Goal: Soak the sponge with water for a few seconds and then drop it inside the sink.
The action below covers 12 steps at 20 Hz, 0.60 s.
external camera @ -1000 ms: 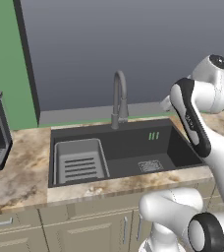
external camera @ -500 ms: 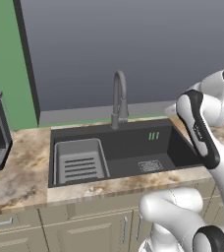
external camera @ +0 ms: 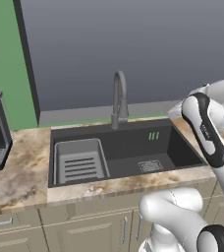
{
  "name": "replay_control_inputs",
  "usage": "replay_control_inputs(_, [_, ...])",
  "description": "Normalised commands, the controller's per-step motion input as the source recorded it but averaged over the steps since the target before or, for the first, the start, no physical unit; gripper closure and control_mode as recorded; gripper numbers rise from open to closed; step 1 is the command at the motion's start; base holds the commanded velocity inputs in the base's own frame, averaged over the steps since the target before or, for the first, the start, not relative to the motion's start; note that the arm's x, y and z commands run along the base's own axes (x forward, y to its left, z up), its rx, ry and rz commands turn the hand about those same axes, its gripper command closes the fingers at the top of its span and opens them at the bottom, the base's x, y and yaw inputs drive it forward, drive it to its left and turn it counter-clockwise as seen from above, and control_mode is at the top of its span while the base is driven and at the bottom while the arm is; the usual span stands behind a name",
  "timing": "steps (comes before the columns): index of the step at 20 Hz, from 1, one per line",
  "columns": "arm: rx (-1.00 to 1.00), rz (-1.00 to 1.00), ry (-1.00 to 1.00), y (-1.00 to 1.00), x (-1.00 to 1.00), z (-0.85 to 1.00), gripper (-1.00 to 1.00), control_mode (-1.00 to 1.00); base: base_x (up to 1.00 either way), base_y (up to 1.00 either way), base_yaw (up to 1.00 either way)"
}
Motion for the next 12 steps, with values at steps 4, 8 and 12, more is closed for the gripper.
replay_control_inputs(4, [0.00, 0.00, -0.19, -0.01, 0.24, -0.05, -1.00, -1.00, 0.00, 0.00, 0.00])
replay_control_inputs(8, [0.00, 0.00, -0.16, 0.00, 0.21, -0.05, -1.00, -1.00, 0.00, 0.00, 0.00])
replay_control_inputs(12, [0.00, 0.00, -0.13, 0.00, 0.16, -0.10, -1.00, -1.00, 0.00, 0.00, 0.00])
